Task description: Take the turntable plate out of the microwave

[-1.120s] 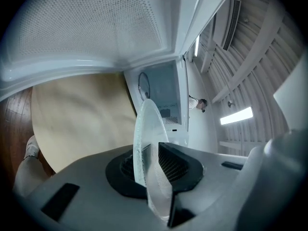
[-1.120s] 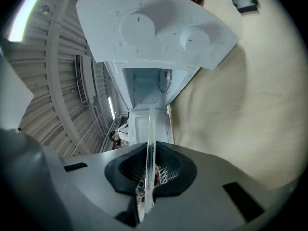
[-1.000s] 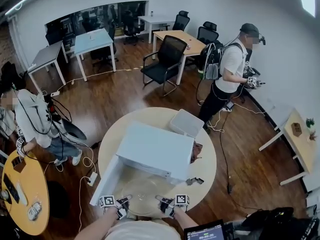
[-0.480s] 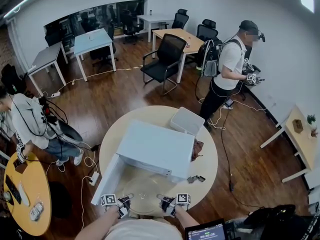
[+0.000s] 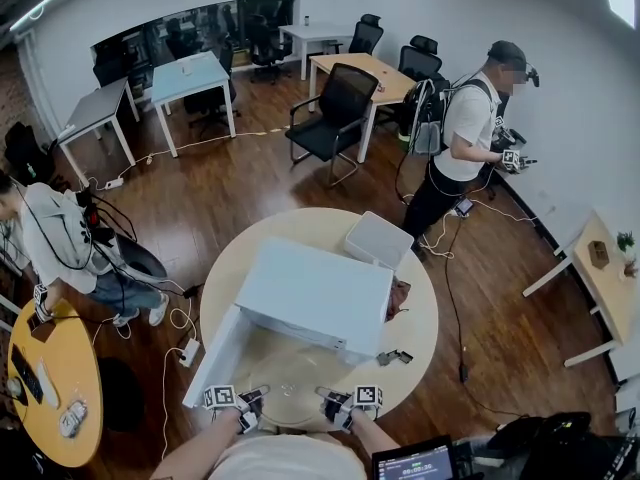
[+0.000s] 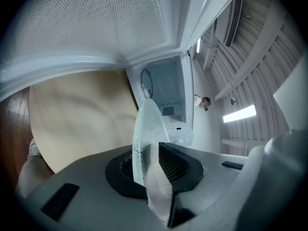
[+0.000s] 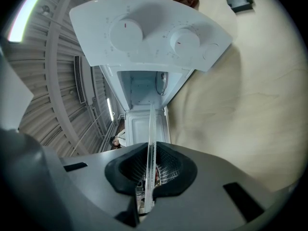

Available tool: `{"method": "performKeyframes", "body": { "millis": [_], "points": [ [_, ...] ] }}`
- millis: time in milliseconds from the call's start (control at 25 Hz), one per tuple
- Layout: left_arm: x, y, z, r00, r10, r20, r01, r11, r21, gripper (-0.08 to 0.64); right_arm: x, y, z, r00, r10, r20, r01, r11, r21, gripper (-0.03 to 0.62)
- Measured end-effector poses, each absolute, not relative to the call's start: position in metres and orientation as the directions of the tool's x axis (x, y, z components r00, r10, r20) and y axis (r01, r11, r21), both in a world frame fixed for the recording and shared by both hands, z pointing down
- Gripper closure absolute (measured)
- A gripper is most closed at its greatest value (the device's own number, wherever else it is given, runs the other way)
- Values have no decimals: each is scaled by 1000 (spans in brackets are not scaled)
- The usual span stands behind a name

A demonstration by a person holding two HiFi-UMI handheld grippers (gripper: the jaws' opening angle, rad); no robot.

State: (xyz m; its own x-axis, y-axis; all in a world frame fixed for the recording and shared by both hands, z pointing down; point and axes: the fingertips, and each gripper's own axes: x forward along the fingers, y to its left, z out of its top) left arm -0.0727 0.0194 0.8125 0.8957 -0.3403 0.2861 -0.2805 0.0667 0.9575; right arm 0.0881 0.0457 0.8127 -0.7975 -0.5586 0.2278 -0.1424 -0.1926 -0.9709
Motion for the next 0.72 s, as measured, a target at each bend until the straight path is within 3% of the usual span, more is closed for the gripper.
{"method": "performKeyframes", "body": {
  "millis": [720],
  "points": [
    [-70,15,819,895,-341,289,-274,90,957,506,91,41,815,-792,-585,176,-67,-203,-977,565]
  ]
}}
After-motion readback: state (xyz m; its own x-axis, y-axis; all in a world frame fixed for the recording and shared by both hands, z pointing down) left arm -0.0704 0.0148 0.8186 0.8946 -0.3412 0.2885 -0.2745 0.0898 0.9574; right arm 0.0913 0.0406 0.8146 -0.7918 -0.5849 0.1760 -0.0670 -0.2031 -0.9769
